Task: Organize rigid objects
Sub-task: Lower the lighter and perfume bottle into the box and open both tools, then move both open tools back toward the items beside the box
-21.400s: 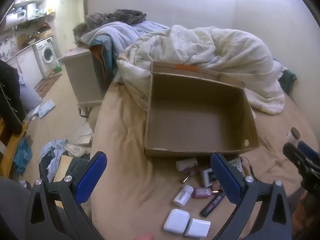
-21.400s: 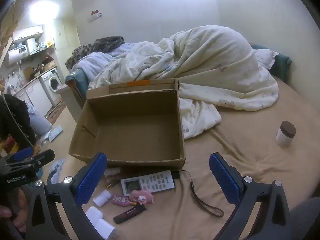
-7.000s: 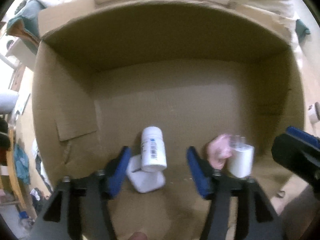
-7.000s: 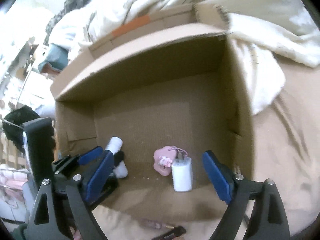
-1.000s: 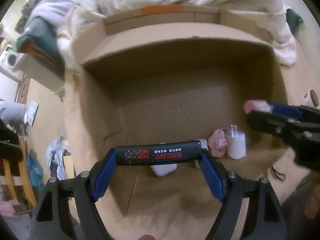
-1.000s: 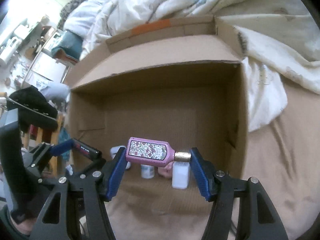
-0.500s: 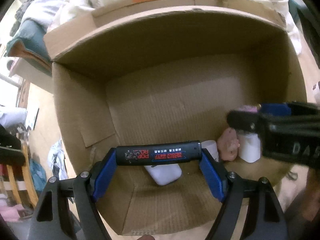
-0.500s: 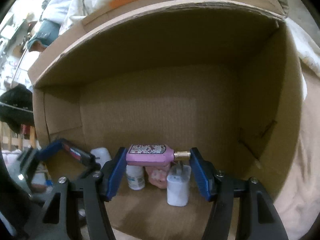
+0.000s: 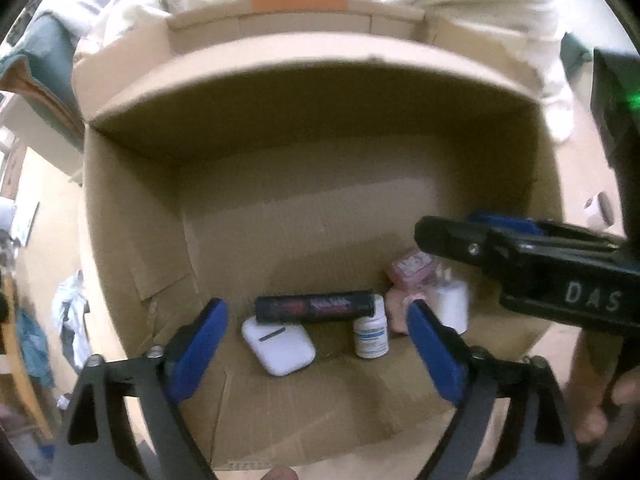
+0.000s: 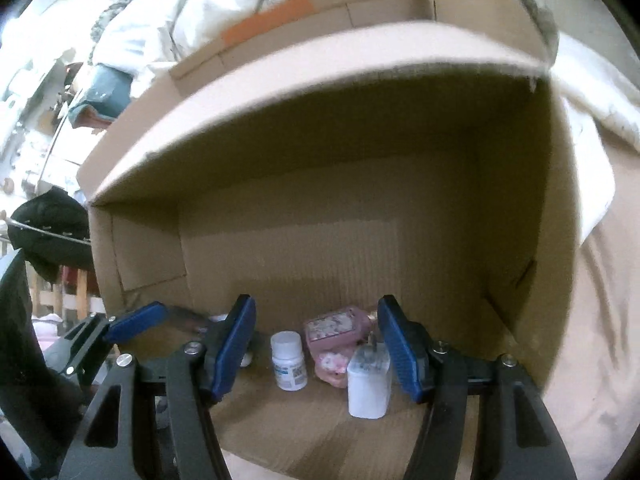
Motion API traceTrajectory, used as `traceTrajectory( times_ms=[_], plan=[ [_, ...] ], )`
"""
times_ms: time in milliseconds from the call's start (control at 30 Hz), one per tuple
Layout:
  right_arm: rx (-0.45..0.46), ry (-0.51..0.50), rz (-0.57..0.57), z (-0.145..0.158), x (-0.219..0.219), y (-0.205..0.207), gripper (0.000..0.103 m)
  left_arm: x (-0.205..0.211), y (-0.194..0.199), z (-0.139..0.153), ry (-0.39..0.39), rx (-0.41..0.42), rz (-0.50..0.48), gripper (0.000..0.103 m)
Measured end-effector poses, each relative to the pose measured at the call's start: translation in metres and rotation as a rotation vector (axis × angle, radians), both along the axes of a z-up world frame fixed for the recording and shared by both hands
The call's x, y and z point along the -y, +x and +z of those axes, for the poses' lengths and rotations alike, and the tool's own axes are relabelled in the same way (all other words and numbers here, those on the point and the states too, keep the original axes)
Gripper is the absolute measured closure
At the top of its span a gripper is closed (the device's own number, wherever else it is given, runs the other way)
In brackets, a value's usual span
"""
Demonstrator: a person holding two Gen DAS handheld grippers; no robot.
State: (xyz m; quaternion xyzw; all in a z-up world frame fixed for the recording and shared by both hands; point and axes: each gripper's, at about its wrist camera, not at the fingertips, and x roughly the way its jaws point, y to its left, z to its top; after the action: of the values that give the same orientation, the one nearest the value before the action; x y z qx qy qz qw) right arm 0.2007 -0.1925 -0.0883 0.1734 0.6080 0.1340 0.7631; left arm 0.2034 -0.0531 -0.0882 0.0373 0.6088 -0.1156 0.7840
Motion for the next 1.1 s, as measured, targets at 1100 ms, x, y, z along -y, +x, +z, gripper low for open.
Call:
traceTrajectory(
  times_ms=[1100],
  plan=[
    [0.147, 0.050, -0.099, 0.084, 0.032, -0.113, 0.002, -0.069, -0.091, 0.093, -0.110, 0.180, 0.190, 0.001]
  ],
)
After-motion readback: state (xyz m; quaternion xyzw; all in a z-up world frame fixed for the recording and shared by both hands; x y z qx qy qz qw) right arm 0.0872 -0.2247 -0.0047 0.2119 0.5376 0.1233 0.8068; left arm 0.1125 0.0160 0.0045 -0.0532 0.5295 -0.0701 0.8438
